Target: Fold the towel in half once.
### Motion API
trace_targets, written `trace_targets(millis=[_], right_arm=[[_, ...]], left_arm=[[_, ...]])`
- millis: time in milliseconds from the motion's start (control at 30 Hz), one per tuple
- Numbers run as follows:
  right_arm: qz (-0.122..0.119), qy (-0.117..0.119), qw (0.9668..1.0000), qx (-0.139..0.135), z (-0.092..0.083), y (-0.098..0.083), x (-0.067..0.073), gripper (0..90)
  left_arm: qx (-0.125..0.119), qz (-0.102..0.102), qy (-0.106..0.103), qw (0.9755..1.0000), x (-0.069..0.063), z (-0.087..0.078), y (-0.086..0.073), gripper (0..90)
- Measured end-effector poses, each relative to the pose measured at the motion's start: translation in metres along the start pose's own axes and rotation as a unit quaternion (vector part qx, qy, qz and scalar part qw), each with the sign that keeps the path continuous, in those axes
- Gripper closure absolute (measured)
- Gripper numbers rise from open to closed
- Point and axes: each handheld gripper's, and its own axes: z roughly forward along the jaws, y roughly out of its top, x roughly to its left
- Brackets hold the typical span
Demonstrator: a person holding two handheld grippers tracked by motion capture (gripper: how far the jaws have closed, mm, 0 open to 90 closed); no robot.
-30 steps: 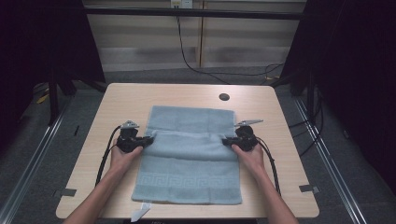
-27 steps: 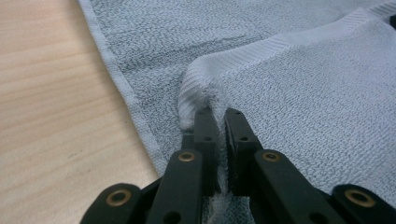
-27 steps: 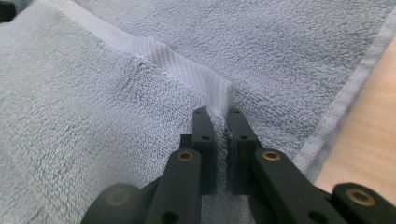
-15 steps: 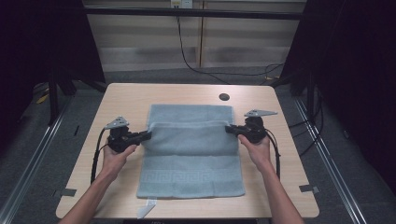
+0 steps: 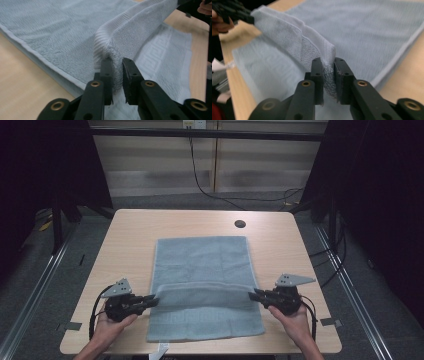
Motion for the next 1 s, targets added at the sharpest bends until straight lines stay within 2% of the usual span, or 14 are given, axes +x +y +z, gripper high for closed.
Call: trace_targets(millis=[33,100,233,333,367,433,533,567,767,833,900,933,967,1000], right_arm=[[0.001,-0.004,0.9999,0.009,-0.002,-0.006,0.002,73.7],[-0.001,-0.001,0.9998,0.018,-0.007,-0.015,0.006,73.6],[0.011,0.004,0.9997,0.021,-0.018,-0.025,0.011,65.4],[0.010,0.006,0.9999,0.008,-0.025,-0.026,0.014,64.3],[0.010,0.006,0.9999,0.001,-0.027,-0.024,0.015,63.8],[0.004,-0.003,1.0000,0.006,-0.026,-0.020,0.015,62.1],[0.004,-0.010,0.9999,0.010,-0.011,-0.013,0.005,62.0],[0.005,-0.011,0.9998,0.013,-0.006,-0.011,0.002,61.8],[-0.009,-0.014,0.9995,0.028,0.034,0.017,-0.017,60.4],[-0.008,-0.013,0.9994,0.030,0.045,0.025,-0.023,59.9],[-0.003,-0.020,0.9993,0.033,0.059,0.031,-0.032,58.7],[0.001,-0.026,0.9991,0.034,0.067,0.033,-0.036,57.8],[0.011,-0.035,0.9987,0.035,0.076,0.032,-0.040,56.8],[0.016,-0.039,0.9983,0.040,0.084,0.032,-0.043,55.0]], left_arm=[[0.004,0.002,0.002,1.0000,-0.002,-0.002,-0.002,77.1],[-0.001,-0.002,-0.009,1.0000,-0.006,-0.008,-0.007,75.1],[-0.010,-0.006,-0.023,0.9997,-0.011,-0.019,-0.014,66.9],[-0.018,-0.016,-0.016,0.9996,-0.008,-0.022,-0.012,63.5],[-0.024,-0.017,-0.006,0.9995,-0.007,-0.021,-0.010,62.9],[-0.024,-0.022,-0.001,0.9995,-0.002,-0.018,-0.005,60.4],[-0.018,-0.032,0.013,0.9992,0.010,-0.006,0.004,57.5],[-0.007,-0.037,0.013,0.9992,0.017,0.001,0.008,56.8],[0.014,-0.049,0.048,0.9975,0.048,0.030,0.029,55.0],[0.010,-0.053,0.073,0.9958,0.059,0.040,0.036,55.4],[0.007,-0.060,0.078,0.9951,0.068,0.049,0.042,55.3],[0.008,-0.057,0.094,0.9939,0.071,0.055,0.044,54.8],[0.006,-0.057,0.099,0.9934,0.074,0.058,0.044,53.2],[0.006,-0.068,0.100,0.9927,0.076,0.062,0.043,53.1]])
